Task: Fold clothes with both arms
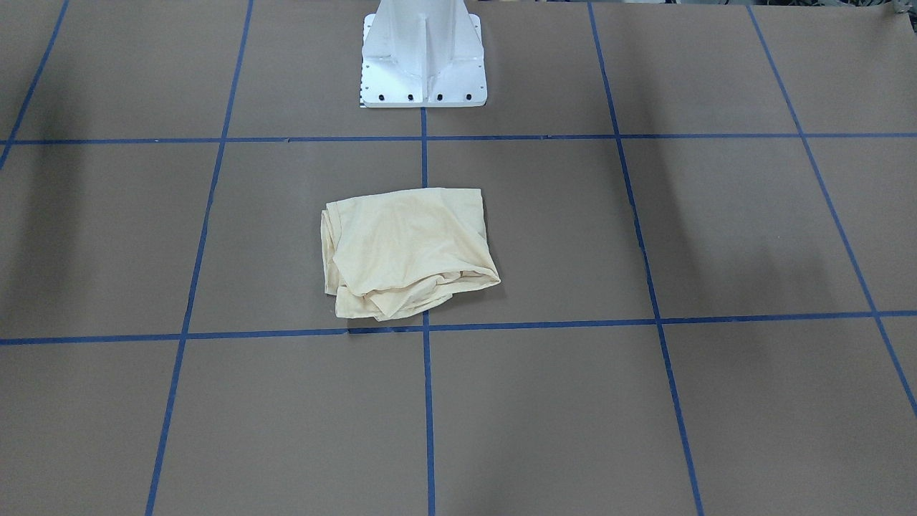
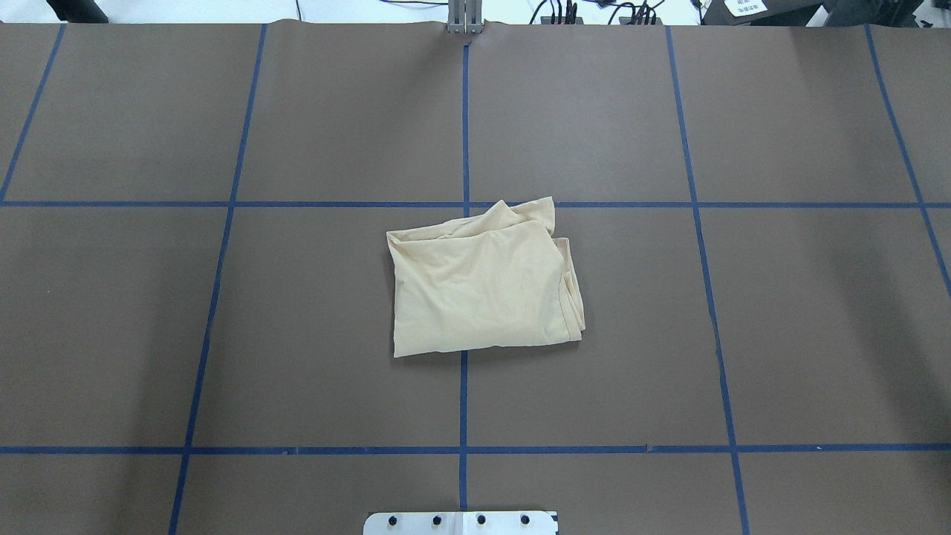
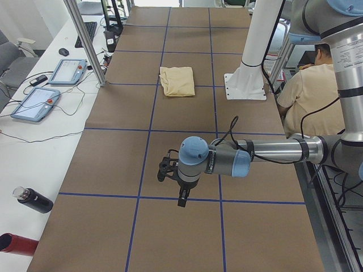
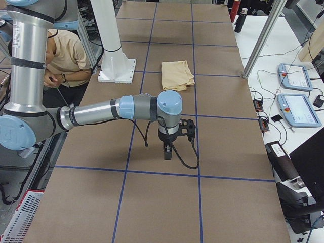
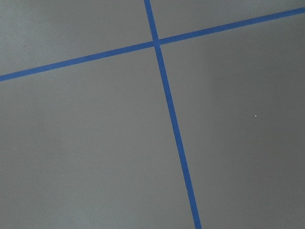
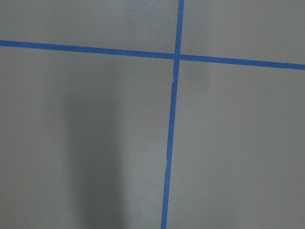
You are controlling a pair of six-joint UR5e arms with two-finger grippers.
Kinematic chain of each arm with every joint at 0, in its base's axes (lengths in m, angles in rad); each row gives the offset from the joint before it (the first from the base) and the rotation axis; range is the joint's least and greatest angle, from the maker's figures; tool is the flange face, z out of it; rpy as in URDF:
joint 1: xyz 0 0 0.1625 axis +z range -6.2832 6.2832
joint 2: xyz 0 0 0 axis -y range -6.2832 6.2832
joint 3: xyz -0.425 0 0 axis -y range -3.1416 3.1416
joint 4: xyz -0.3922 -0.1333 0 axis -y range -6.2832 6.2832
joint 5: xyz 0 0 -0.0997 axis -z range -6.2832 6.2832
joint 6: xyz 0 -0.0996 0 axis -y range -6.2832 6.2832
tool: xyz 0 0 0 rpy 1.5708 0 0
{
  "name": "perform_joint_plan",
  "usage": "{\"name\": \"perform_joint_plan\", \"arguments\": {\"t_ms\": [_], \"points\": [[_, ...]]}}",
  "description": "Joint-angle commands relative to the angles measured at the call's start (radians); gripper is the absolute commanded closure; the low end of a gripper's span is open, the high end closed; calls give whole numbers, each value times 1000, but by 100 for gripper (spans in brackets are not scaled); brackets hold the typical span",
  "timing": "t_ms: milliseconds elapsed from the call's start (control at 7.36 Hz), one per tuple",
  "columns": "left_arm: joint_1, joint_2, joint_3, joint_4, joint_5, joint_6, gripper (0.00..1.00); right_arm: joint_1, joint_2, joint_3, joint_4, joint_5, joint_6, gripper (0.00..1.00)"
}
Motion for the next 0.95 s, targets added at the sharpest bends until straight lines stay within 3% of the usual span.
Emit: {"name": "perform_joint_plan", "arguments": {"t_ms": [0, 815], "points": [[0, 1, 1, 0, 0, -2, 0, 0, -2, -7, 0, 1, -1, 0], [0, -1, -5, 0, 0, -1, 0, 2, -21, 2, 0, -7, 2, 0]]}}
